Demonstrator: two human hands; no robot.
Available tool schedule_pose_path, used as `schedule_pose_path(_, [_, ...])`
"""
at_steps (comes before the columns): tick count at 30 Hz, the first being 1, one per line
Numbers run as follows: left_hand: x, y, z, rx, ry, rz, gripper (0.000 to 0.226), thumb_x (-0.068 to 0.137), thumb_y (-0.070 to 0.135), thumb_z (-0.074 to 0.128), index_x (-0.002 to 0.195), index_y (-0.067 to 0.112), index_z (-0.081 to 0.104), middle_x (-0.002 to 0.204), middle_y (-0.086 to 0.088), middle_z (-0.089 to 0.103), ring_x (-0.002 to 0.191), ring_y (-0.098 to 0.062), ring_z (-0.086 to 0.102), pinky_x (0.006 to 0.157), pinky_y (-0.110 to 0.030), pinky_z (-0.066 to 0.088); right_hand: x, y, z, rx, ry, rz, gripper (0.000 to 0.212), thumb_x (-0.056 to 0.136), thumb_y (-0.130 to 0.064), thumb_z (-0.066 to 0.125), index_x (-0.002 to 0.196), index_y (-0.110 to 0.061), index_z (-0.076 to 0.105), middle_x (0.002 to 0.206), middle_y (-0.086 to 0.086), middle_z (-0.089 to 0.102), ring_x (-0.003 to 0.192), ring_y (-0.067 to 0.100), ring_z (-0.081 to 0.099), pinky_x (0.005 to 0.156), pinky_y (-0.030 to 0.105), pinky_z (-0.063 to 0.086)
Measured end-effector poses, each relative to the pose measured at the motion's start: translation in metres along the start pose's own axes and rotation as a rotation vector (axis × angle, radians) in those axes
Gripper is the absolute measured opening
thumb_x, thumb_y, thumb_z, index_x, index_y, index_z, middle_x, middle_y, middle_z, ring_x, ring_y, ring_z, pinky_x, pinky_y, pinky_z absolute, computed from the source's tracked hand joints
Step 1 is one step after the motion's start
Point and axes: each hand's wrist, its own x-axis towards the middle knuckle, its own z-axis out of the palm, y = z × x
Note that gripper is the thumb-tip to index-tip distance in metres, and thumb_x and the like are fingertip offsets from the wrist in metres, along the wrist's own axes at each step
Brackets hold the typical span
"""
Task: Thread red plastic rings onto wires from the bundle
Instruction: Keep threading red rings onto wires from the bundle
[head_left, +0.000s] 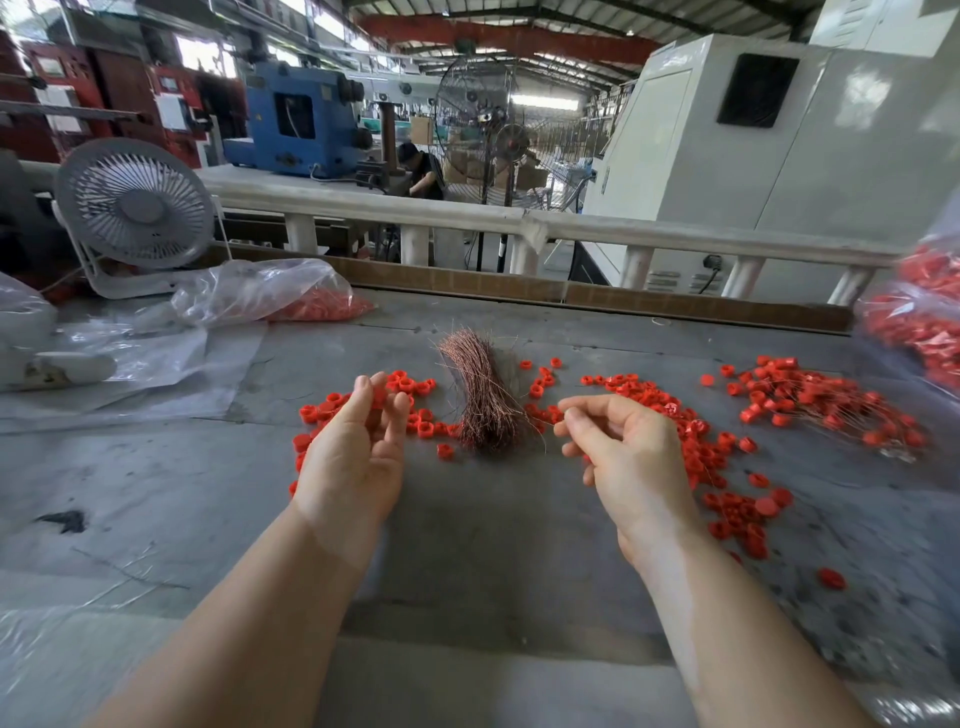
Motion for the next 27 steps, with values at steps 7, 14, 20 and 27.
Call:
schedule_pose_path(7, [0.001,-0.006,0.000,0.073,-0.033,-0.008,0.016,0.090,0.011,0.057,0.079,-0.001,0.060,0.074,-0.007,0.062,0.055,-0.008,0.063,0.057,-0.017,0.056,0.003,0.008,-0.001,-0.153,0.008,0.026,0.021,0.086,-0.003,0.060,0.077,-0.021,0.066,0.075,-0.002,0.068,0.066,0.002,0.060,0.059,0.016,0.044])
schedule_pose_path(14, [-0.007,-0.027,-0.005,0.693,-0.267,0.113,0.015,0.088,0.005,0.058,0.075,0.002,0.065,0.065,-0.006,0.056,0.051,-0.008,0.054,0.053,-0.017,0.053,0.000,0.013,0.004,-0.512,-0.134,-0.028,0.019,0.086,-0.007,0.059,0.097,-0.017,0.070,0.086,-0.004,0.064,0.083,0.012,0.058,0.081,0.027,0.046])
schedule_pose_path(20, [-0.013,-0.037,-0.010,1.216,-0.390,0.271,0.016,0.085,0.016,0.066,0.069,0.018,0.069,0.058,0.002,0.061,0.054,-0.011,0.053,0.059,-0.027,0.045,-0.002,0.010,0.005,-0.585,-0.205,-0.036,0.021,0.089,-0.011,0.057,0.102,-0.021,0.070,0.105,-0.002,0.067,0.101,0.014,0.058,0.091,0.026,0.043])
schedule_pose_path(27, [-0.014,-0.039,-0.010,1.252,-0.418,0.274,0.015,0.084,0.018,0.067,0.069,0.020,0.068,0.060,0.000,0.062,0.057,-0.013,0.055,0.064,-0.032,0.047,-0.001,0.010,0.004,-0.564,-0.122,-0.101,0.016,0.085,-0.008,0.063,0.097,-0.013,0.073,0.098,0.000,0.071,0.090,0.010,0.062,0.081,0.015,0.042])
